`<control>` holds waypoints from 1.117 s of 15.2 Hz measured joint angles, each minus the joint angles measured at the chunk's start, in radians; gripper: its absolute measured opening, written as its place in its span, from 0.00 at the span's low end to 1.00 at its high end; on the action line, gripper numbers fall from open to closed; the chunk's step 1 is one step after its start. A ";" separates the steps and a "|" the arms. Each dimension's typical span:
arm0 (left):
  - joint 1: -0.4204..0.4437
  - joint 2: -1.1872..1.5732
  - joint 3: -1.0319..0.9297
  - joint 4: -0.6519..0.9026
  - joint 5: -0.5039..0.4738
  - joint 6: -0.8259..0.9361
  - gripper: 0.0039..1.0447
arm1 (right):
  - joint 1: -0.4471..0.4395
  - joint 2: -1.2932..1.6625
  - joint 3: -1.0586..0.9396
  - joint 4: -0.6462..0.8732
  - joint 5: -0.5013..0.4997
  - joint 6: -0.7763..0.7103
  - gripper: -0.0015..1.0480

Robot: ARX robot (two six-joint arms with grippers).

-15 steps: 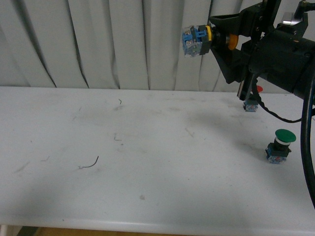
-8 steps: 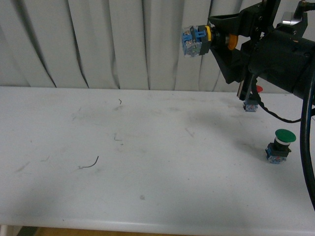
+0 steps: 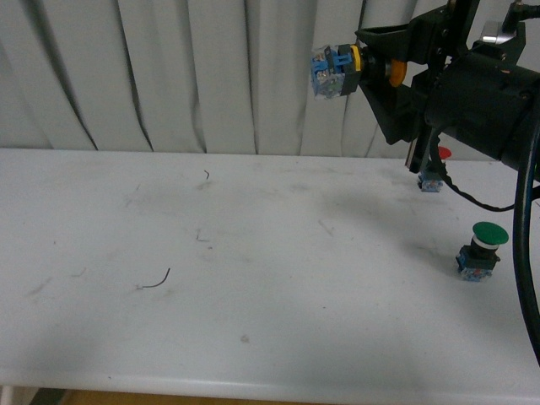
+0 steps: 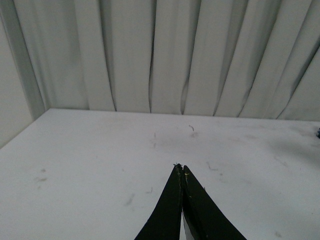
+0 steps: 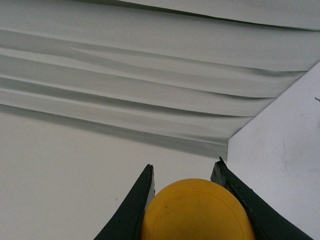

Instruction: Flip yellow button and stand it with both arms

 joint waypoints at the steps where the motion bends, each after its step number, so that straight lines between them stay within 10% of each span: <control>1: 0.000 0.000 -0.005 -0.023 0.002 0.000 0.01 | 0.002 0.000 0.000 0.004 -0.001 -0.001 0.32; 4: 0.000 0.000 -0.005 -0.019 0.000 0.000 0.20 | 0.006 0.000 0.000 0.000 -0.001 -0.002 0.32; 9: 0.000 0.000 -0.005 -0.018 0.000 0.000 0.91 | 0.003 -0.020 0.019 -0.003 -0.010 -0.121 0.32; 17: 0.000 0.000 -0.005 -0.018 0.000 0.001 0.94 | -0.208 -0.152 0.196 -0.524 0.120 -0.853 0.32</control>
